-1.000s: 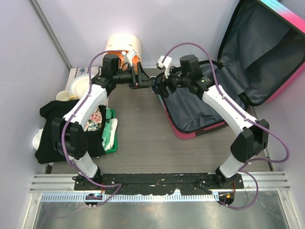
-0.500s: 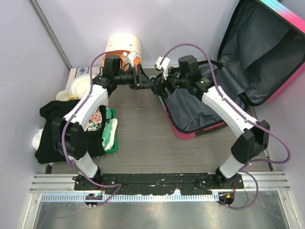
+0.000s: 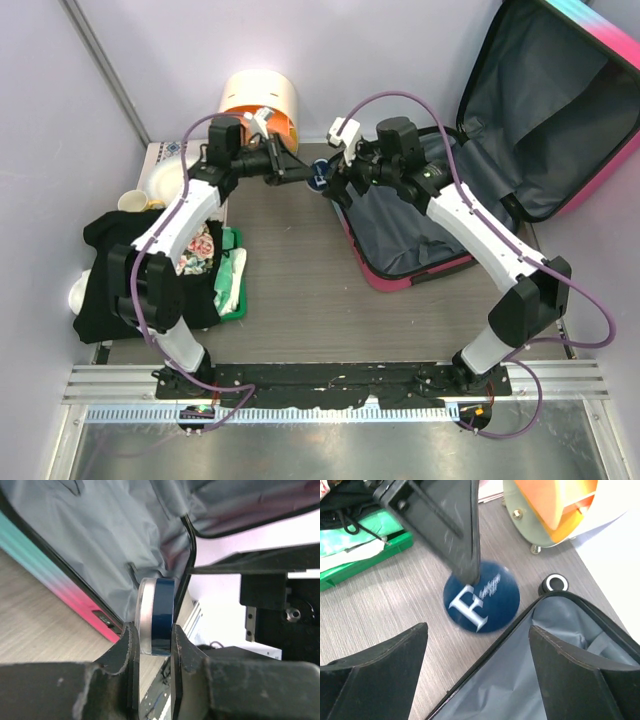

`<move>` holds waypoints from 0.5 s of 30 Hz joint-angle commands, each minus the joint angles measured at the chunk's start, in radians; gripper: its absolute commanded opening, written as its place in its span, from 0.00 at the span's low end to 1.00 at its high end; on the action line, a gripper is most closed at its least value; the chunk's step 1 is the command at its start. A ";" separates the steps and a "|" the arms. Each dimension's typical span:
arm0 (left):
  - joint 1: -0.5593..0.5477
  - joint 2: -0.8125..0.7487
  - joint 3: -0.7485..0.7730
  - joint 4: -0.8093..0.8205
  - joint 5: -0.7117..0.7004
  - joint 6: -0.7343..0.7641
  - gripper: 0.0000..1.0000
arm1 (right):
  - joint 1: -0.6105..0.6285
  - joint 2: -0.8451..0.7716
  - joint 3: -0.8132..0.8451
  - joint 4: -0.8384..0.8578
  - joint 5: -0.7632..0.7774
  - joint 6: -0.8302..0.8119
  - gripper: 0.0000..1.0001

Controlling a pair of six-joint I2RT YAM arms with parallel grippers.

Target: Open, take out, and arrange the luggage

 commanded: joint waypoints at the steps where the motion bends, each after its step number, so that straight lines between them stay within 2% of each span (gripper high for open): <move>1: 0.111 -0.041 0.038 0.104 -0.006 -0.045 0.00 | 0.003 -0.097 0.006 0.078 0.071 0.033 0.88; 6: 0.201 -0.041 0.170 0.026 -0.114 0.110 0.00 | -0.029 -0.107 0.011 0.080 0.109 0.079 0.89; 10: 0.286 0.027 0.275 0.016 -0.236 0.136 0.00 | -0.058 -0.104 0.006 0.076 0.120 0.114 0.89; 15: 0.318 0.143 0.418 -0.059 -0.304 0.230 0.00 | -0.069 -0.113 -0.009 0.072 0.138 0.121 0.90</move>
